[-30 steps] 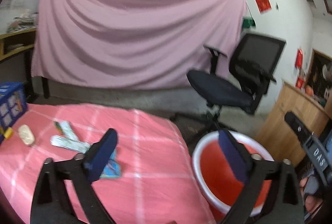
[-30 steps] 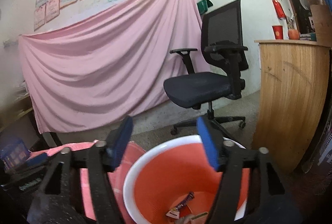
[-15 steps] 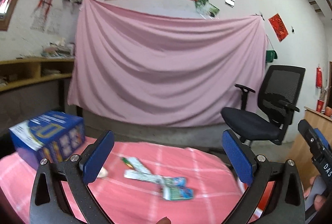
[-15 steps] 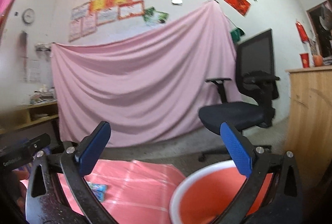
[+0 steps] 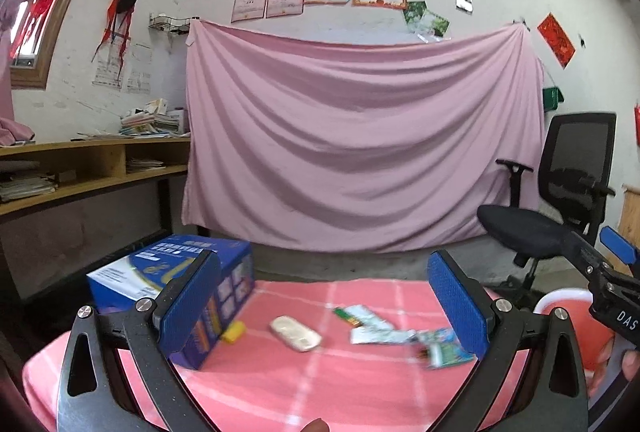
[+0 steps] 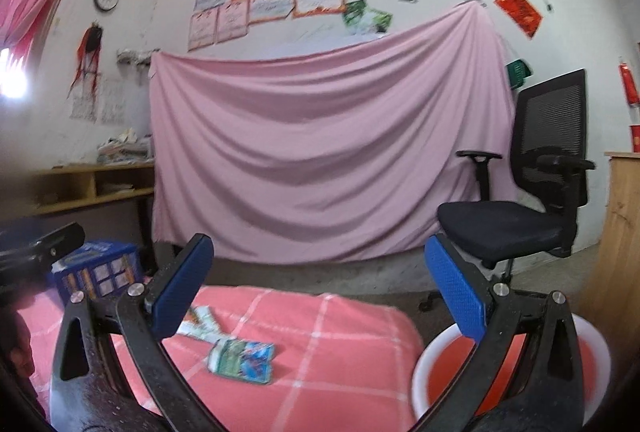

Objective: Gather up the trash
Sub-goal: 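Return both tools over the table toward the remaining trash, then grasp the white earbud case with the left gripper while the right grasps the green snack bag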

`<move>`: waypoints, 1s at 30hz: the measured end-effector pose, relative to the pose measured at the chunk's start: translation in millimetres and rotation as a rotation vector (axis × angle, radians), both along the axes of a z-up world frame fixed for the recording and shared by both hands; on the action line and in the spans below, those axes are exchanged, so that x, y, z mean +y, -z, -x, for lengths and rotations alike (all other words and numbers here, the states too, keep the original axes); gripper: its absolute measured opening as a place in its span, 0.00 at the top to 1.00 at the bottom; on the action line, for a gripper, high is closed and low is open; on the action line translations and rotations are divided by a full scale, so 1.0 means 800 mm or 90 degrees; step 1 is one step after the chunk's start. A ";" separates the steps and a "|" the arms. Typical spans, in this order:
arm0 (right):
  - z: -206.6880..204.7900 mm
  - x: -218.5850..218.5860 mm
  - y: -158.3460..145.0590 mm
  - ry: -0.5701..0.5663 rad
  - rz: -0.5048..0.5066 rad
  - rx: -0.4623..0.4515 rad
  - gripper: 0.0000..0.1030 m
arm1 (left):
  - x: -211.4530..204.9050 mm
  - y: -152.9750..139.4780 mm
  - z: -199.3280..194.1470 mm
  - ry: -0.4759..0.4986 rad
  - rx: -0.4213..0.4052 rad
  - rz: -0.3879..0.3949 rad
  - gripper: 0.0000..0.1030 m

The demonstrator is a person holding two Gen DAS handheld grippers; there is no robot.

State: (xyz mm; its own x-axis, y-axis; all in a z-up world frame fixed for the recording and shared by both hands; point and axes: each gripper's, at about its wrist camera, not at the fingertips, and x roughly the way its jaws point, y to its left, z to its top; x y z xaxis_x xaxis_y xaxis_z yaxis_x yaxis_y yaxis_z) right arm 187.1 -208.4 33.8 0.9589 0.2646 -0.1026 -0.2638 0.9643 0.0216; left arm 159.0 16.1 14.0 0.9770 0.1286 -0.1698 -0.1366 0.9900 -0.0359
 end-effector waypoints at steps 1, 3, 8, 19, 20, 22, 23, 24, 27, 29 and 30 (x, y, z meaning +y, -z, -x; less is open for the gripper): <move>-0.004 0.007 0.004 -0.011 0.003 0.014 0.00 | 0.003 0.003 -0.001 -0.001 0.007 -0.003 0.02; -0.014 0.018 0.012 -0.029 0.016 0.044 0.00 | 0.012 0.011 -0.003 -0.002 0.025 -0.009 0.02; -0.039 0.047 0.032 -0.046 0.079 0.115 0.00 | 0.030 0.031 -0.027 -0.010 0.094 -0.019 0.02; -0.096 0.065 0.078 -0.075 0.126 0.299 0.00 | 0.046 0.059 -0.082 0.005 0.221 0.019 0.03; -0.101 0.067 0.083 -0.081 0.131 0.316 0.00 | 0.047 0.061 -0.086 0.010 0.231 0.023 0.03; -0.108 0.071 0.090 -0.093 0.137 0.343 0.00 | 0.050 0.065 -0.094 0.023 0.252 0.033 0.07; -0.112 0.073 0.093 -0.104 0.138 0.357 0.00 | 0.051 0.067 -0.099 0.031 0.265 0.038 0.11; -0.115 0.075 0.096 -0.111 0.140 0.367 0.00 | 0.052 0.071 -0.104 0.037 0.278 0.042 0.13; -0.125 0.085 0.105 -0.133 0.152 0.406 0.00 | 0.051 0.080 -0.120 0.055 0.321 0.050 0.24; -0.132 0.093 0.110 -0.142 0.161 0.430 0.00 | 0.050 0.085 -0.129 0.057 0.344 0.056 0.24; -0.137 0.097 0.114 -0.147 0.167 0.447 0.00 | 0.051 0.087 -0.134 0.061 0.350 0.063 0.24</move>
State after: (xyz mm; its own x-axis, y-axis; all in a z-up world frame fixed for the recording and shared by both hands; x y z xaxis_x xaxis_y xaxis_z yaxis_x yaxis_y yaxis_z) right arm 296.8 -130.8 -57.8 0.5703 0.3324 -0.7512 -0.4671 0.8834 0.0363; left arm 266.3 56.6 -55.6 0.7482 0.0019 -0.6634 -0.0711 0.9945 -0.0774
